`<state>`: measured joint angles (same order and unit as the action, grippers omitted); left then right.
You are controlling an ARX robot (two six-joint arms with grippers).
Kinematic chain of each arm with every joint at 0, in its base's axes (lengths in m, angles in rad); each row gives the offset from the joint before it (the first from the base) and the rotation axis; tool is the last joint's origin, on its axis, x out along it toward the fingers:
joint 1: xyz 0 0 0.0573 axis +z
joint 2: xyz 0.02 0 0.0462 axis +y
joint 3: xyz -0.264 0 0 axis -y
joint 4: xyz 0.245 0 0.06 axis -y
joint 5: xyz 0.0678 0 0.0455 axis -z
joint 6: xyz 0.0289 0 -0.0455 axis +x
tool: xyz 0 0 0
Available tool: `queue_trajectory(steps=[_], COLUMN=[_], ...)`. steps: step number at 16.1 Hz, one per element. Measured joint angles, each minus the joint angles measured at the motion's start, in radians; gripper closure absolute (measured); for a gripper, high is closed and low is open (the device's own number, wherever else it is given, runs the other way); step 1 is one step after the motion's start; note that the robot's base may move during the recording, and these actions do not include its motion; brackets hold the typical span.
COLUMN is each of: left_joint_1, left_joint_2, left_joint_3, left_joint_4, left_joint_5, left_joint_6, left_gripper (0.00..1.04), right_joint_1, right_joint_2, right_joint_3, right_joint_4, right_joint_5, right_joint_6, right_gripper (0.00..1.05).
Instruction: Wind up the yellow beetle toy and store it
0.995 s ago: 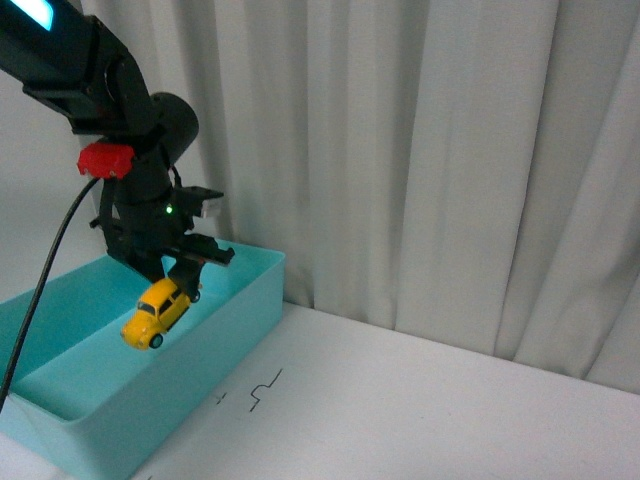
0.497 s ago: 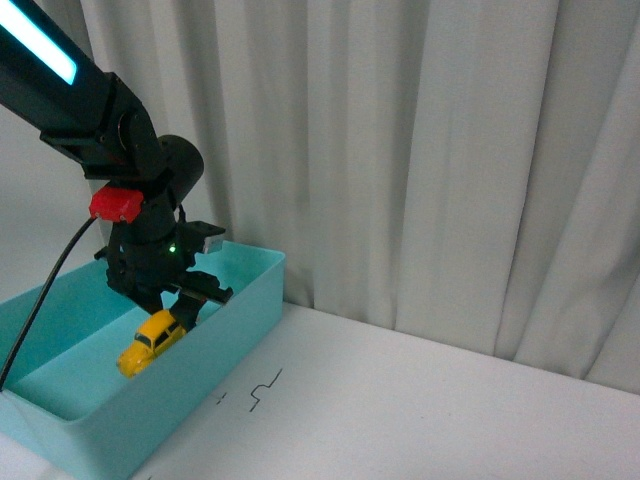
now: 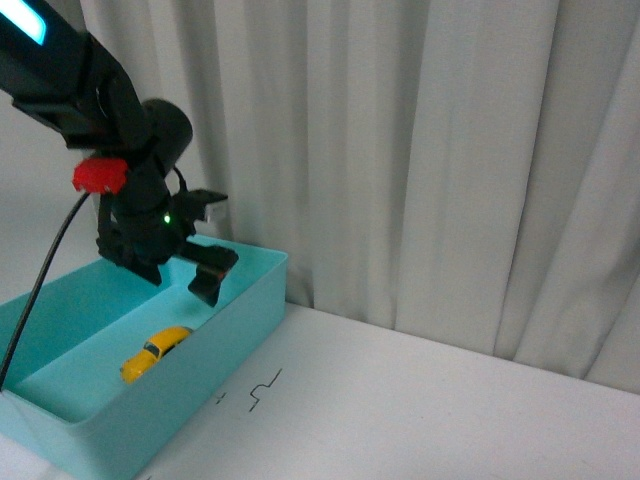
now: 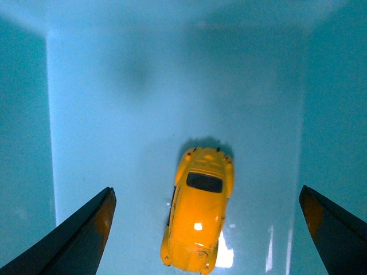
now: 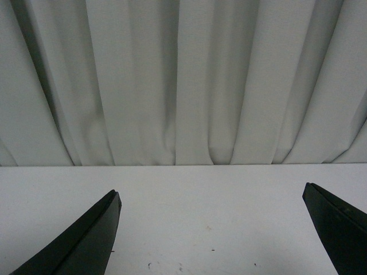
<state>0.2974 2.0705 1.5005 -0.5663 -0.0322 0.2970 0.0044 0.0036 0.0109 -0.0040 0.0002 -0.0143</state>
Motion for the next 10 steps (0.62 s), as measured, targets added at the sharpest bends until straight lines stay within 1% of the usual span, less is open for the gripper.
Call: queue_trajectory(steps=[1, 2, 4, 6, 7, 8, 9, 10], left_joint_1=[0.005, 0.011, 0.055, 0.113, 0.132, 0.135, 0.104, 0.069], left_joint_2=[-0.066, -0.134, -0.263, -0.409, -0.494, -0.657, -0.821, -0.978], left_joint_3=[-0.014, -0.03, -0.071, -0.126, -0.175, -0.366, -0.538, -0.681], left_joint_4=[0.006, 0.013, 0.032, 0.029, 0.1, 0.47, 0.671, 0.785], left_joint_5=[0.032, 0.034, 0.073, 0.154, 0.208, 0.344, 0.397, 0.401], left_joint_6=[0.027, 0.059, 0.116, 0.14, 0.129, 0.014, -0.094, -0.175], left_gripper=[0.07, 0.07, 0.07, 0.07, 0.08, 0.2, 0.31, 0.42], right_joint_1=[0.0, 0.0, 0.0, 0.0, 0.0, 0.0, 0.0, 0.0], right_joint_2=[0.0, 0.0, 0.0, 0.0, 0.0, 0.0, 0.0, 0.0], right_joint_3=[0.0, 0.0, 0.0, 0.0, 0.0, 0.0, 0.0, 0.0], right_joint_4=[0.0, 0.0, 0.0, 0.0, 0.0, 0.0, 0.0, 0.0], right_joint_5=[0.0, 0.0, 0.0, 0.0, 0.0, 0.001, 0.0, 0.0], right_joint_6=[0.0, 0.0, 0.0, 0.0, 0.0, 0.0, 0.0, 0.0], right_gripper=[0.07, 0.07, 0.07, 0.07, 0.07, 0.07, 0.07, 0.07])
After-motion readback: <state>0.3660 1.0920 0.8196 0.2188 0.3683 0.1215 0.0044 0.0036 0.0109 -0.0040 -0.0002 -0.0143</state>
